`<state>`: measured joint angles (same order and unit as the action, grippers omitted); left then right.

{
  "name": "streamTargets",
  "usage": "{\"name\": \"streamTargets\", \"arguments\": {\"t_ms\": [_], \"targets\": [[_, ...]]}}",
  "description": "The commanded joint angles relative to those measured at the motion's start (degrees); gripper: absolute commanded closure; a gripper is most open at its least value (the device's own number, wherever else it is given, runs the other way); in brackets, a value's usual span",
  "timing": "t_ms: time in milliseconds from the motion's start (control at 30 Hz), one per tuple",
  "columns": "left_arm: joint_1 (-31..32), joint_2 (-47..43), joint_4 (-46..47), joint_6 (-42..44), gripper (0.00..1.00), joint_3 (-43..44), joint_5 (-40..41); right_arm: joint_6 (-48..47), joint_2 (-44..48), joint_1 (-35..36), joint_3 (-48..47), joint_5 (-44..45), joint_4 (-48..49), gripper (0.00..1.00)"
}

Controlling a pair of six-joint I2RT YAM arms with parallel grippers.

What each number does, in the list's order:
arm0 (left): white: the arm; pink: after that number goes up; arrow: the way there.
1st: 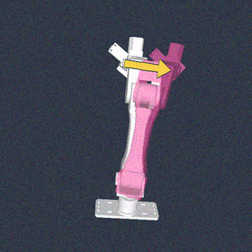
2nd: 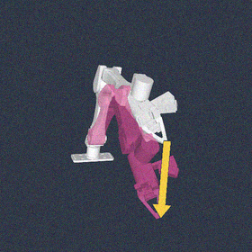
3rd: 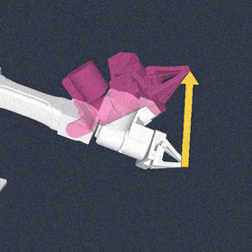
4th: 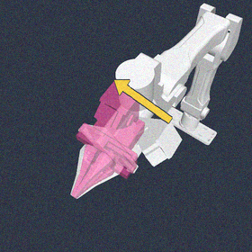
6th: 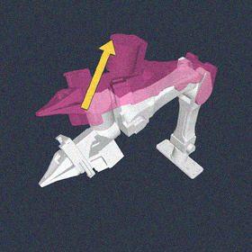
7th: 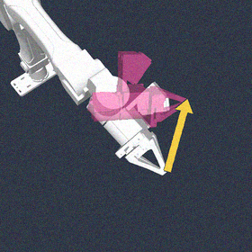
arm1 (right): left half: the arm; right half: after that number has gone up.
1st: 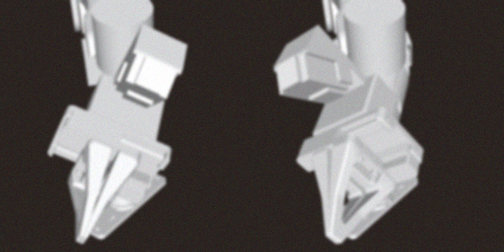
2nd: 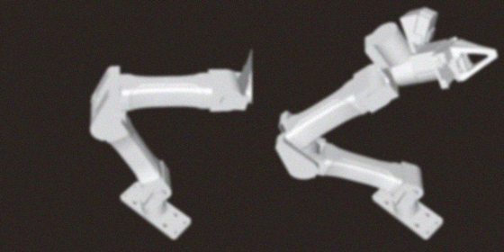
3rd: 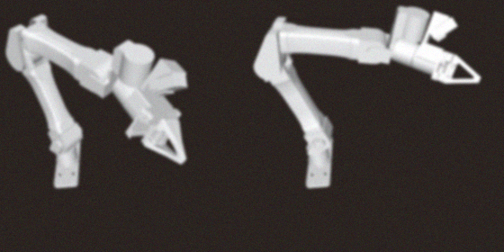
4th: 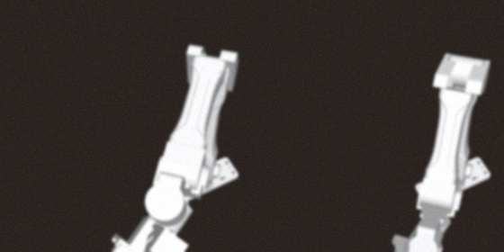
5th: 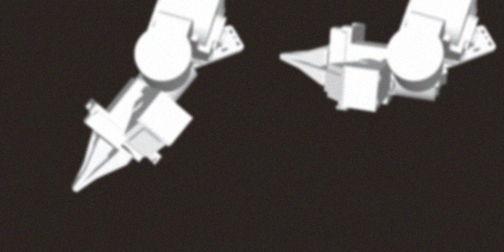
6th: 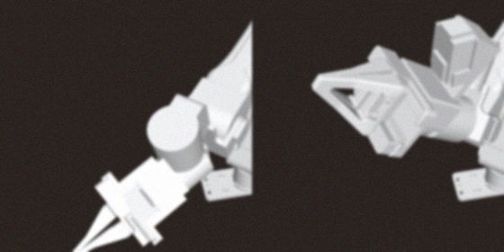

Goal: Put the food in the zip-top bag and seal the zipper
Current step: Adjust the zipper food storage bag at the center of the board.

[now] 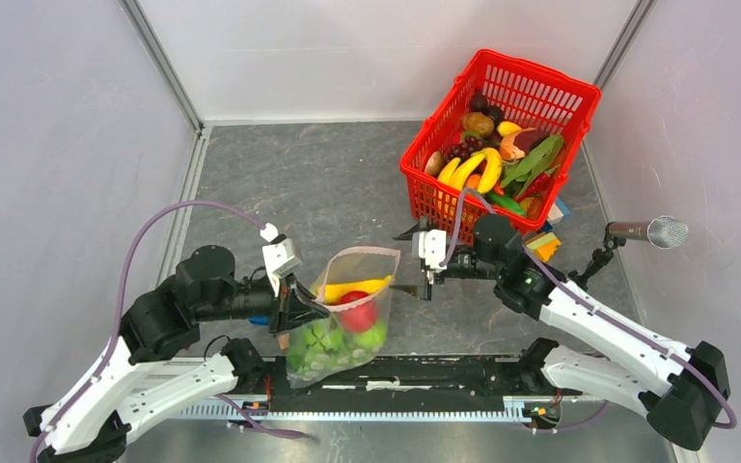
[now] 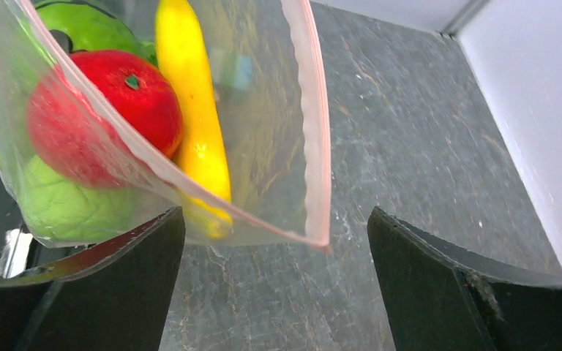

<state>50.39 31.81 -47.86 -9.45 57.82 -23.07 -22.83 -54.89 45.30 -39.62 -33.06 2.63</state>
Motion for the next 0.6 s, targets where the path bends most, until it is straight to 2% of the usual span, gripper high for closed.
{"name": "streamTargets", "arguments": {"t_ms": [0, 133, 300, 400, 567], "targets": [[0.13, 1.15, 2.4, 2.89, 0.98, 2.98, -8.39, -8.91, 1.18, -0.03, -6.85, -9.07, -10.48, 0.02], [0.14, 0.39, 3.25, 3.63, 0.98, 3.7, -9.55, -11.52, 0.71, -0.03, -10.37, -10.71, -16.82, 0.02], [0.15, 2.68, 3.28, 4.05, 0.98, 4.63, -11.17, -11.91, -3.38, 0.01, -14.86, -18.7, -23.06, 0.02], [0.15, 5.7, 2.79, 3.08, 0.98, 6.31, -11.92, -5.32, -6.34, 0.38, -18.25, -17.02, -22.68, 0.02], [0.15, 9.57, 0.92, 4.15, 0.98, 9.82, -12.44, -2.61, -5.54, 2.51, -19.22, -14.44, -20.72, 0.02]]}}
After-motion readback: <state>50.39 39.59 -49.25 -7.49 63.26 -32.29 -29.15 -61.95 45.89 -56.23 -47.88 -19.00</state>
